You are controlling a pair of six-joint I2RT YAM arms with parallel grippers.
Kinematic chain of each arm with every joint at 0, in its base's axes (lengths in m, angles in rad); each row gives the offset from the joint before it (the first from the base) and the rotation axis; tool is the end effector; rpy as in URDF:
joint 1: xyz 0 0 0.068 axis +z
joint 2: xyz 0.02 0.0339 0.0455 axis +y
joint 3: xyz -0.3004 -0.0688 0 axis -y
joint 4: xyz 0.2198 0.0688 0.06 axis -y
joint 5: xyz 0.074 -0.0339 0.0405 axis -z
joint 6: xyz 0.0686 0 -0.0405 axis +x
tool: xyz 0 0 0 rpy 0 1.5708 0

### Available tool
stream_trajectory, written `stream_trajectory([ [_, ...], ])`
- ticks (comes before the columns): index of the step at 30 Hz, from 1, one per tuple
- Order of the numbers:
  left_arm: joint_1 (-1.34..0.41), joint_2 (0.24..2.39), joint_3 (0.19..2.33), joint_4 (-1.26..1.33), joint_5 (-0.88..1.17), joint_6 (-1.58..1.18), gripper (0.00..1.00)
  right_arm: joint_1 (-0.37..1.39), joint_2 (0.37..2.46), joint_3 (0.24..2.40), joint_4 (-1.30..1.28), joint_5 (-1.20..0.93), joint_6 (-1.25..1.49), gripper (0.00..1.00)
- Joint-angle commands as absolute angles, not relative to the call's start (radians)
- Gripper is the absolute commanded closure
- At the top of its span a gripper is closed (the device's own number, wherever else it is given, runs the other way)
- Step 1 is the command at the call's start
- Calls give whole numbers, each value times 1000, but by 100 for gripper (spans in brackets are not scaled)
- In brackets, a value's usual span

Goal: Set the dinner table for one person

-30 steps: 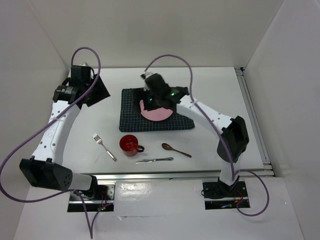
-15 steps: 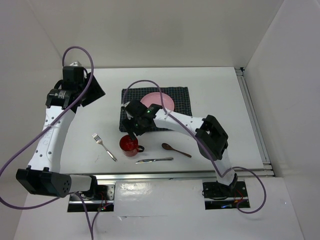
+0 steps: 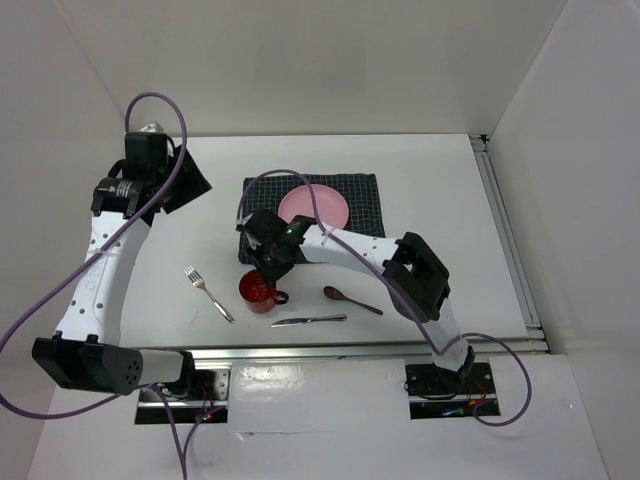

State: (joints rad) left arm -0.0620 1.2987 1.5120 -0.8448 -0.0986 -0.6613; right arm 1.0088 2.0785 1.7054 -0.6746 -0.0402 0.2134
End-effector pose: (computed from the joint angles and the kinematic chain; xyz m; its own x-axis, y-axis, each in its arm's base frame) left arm 0.2561 -0.0091 0.4240 -0.4542 -0.5841 -0.6727 -0.3758 0.8102 -0.4498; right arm 0.2448 0.3939 0.2283 -0.6325 -0.6072 -0.4809 -0.7390 0.6590 0.1398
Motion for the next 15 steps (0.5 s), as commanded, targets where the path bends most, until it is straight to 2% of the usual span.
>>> stream_trajectory([
  [1,-57,1296,1514,-821,-80,-664,30,1025,2091,1729,-687,-43,213,66],
  [3,-57,1296,1514,-811,-80,-664,30,1025,2091,1738,-698,-43,228,83],
  [6,-57,1296,1505,-811,-71,-664,30,1034,2091,1766,-721,7,238,100],
  [10,-57,1296,1505,-802,-71,-664,30,1016,2028,1801,-742,75,278,100],
  [15,-48,1296,1505,-802,-83,-664,30,896,1980,1893,-794,152,334,100],
])
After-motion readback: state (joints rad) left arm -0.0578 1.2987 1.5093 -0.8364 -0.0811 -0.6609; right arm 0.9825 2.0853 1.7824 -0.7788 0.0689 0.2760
